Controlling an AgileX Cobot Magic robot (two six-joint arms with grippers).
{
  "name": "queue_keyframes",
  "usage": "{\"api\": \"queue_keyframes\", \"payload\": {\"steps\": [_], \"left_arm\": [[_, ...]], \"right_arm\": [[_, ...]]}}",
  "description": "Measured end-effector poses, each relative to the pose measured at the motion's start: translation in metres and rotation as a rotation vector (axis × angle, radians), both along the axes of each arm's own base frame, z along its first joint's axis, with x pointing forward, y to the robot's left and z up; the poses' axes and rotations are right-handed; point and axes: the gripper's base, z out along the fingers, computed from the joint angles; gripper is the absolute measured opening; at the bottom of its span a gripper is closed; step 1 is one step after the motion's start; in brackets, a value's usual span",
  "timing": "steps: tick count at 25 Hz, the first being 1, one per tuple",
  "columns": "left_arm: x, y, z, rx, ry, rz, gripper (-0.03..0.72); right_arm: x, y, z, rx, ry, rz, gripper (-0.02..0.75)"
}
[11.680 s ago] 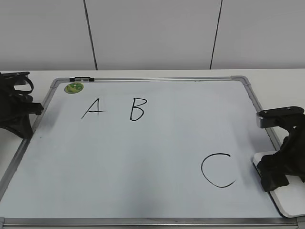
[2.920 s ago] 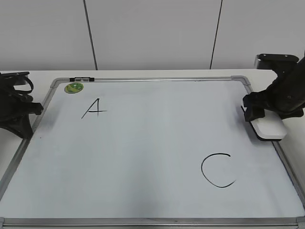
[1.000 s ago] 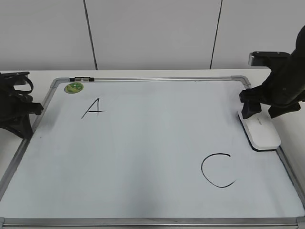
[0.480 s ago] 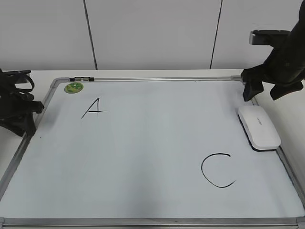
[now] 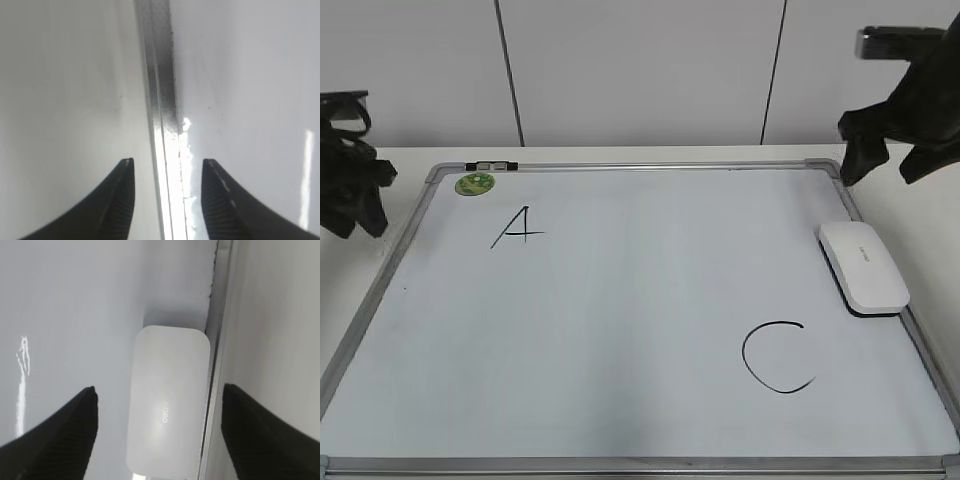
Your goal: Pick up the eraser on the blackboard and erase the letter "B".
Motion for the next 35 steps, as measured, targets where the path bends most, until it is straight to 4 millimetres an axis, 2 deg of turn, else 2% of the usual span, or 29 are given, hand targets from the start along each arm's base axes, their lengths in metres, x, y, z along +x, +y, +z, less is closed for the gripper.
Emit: {"api": "queue_keyframes", "payload": {"steps": [4, 9, 13, 20, 23, 28, 31, 35], "left_arm": [[-0.012, 0.000, 0.040, -0.001, -0.048, -0.009, 0.327], [-0.034, -0.001, 0.085, -0.005, -0.071, -0.025, 0.393], [-0.054, -0.002, 0.118, -0.007, -0.105, -0.021, 0.403], [-0.093, -0.002, 0.171, -0.005, -0.232, -0.007, 0.407], [-0.116, -0.002, 0.187, -0.005, -0.275, -0.003, 0.407], [-0.161, -0.003, 0.199, -0.005, -0.318, 0.003, 0.418], [-0.193, -0.003, 0.200, -0.011, -0.339, 0.009, 0.419], [-0.233, -0.004, 0.199, -0.014, -0.377, 0.019, 0.421]], "right_arm": [[-0.014, 0.000, 0.037, 0.004, -0.072, 0.002, 0.587], [-0.041, -0.001, 0.083, 0.008, -0.147, 0.007, 0.587], [-0.065, -0.002, 0.108, 0.008, -0.144, 0.017, 0.587], [-0.100, -0.003, 0.139, 0.007, -0.163, 0.027, 0.587], [-0.117, -0.004, 0.158, 0.009, -0.220, 0.028, 0.587], [-0.151, -0.002, 0.185, 0.047, -0.311, 0.035, 0.587], [-0.172, -0.001, 0.192, 0.076, -0.340, 0.040, 0.587], [-0.216, -0.001, 0.195, 0.101, -0.389, 0.047, 0.587]]}}
